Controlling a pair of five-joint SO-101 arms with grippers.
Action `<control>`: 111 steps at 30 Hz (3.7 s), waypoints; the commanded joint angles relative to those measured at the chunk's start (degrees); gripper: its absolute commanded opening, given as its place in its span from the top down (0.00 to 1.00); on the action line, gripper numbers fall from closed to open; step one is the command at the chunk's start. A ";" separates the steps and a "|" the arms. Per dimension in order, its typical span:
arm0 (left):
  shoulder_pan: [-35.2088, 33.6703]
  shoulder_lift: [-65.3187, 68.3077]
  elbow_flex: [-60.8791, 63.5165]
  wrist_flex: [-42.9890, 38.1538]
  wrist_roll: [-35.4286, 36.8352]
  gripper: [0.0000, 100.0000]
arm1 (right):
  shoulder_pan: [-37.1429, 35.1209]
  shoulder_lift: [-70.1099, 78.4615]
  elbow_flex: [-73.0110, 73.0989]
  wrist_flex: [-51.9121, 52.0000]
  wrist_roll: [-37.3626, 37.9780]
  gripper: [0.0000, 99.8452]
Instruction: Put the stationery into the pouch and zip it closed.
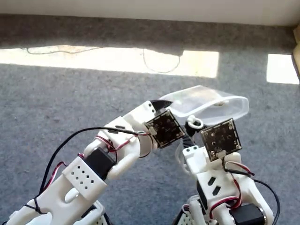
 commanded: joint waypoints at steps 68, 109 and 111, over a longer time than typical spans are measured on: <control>-0.92 -18.33 2.86 20.92 2.46 1.00 | 0.31 0.40 -3.91 -8.04 -3.69 0.99; -4.44 -32.13 11.47 22.15 2.46 1.00 | 8.84 0.40 -5.05 -0.75 -10.20 0.83; -4.44 -32.13 11.47 22.15 2.46 1.00 | 8.75 0.40 -7.52 2.68 -12.31 0.80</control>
